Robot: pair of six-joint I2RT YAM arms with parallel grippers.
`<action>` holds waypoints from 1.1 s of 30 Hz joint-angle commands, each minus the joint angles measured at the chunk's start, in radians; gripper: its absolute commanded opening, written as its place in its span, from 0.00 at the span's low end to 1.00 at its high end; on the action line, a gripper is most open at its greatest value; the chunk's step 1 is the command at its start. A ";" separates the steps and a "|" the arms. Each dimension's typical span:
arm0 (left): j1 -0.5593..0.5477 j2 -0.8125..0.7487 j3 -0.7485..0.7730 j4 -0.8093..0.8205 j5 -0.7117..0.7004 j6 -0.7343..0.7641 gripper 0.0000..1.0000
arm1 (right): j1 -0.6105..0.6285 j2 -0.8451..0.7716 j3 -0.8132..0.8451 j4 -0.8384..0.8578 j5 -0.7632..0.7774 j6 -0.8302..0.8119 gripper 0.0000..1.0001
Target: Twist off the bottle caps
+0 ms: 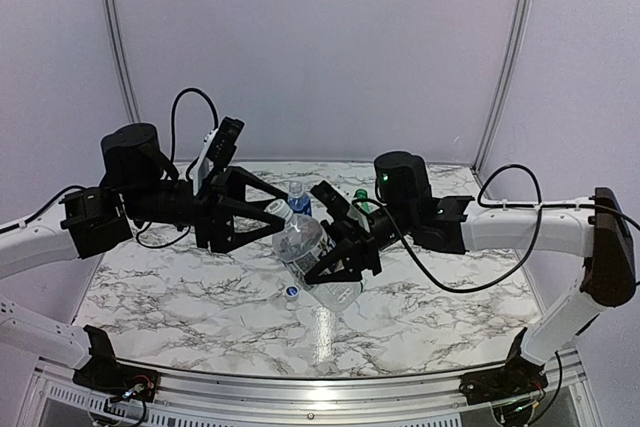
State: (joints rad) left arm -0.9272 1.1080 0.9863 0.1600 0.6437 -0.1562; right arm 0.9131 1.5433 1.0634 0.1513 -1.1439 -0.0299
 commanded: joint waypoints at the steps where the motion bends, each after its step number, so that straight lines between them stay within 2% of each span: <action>1: 0.005 0.031 0.046 0.026 0.095 0.036 0.63 | 0.001 0.010 0.032 0.059 -0.062 0.023 0.27; 7: 0.004 0.036 0.051 0.028 0.088 0.029 0.55 | 0.001 0.011 0.027 0.050 -0.060 0.024 0.27; 12: 0.005 0.029 0.054 0.032 0.057 0.026 0.62 | 0.001 0.013 0.026 0.044 -0.060 0.023 0.27; 15: 0.005 0.028 0.058 0.033 0.046 0.025 0.60 | 0.000 0.014 0.027 0.043 -0.059 0.023 0.27; 20: 0.004 0.037 0.059 0.033 0.045 0.022 0.47 | 0.001 0.014 0.030 0.040 -0.053 0.022 0.26; 27: 0.005 0.038 0.067 0.033 0.014 0.003 0.20 | 0.001 0.011 0.027 0.014 -0.006 0.003 0.25; 31: 0.005 0.020 0.051 0.032 -0.086 -0.052 0.01 | -0.002 -0.018 0.039 -0.044 0.172 -0.006 0.24; 33: 0.003 0.004 0.029 0.030 -0.214 -0.105 0.00 | -0.003 -0.033 0.052 -0.085 0.305 -0.012 0.24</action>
State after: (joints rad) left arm -0.9264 1.1435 1.0176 0.1577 0.6254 -0.1600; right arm 0.9131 1.5406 1.0637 0.1562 -1.1042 -0.0261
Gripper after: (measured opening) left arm 0.268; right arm 0.416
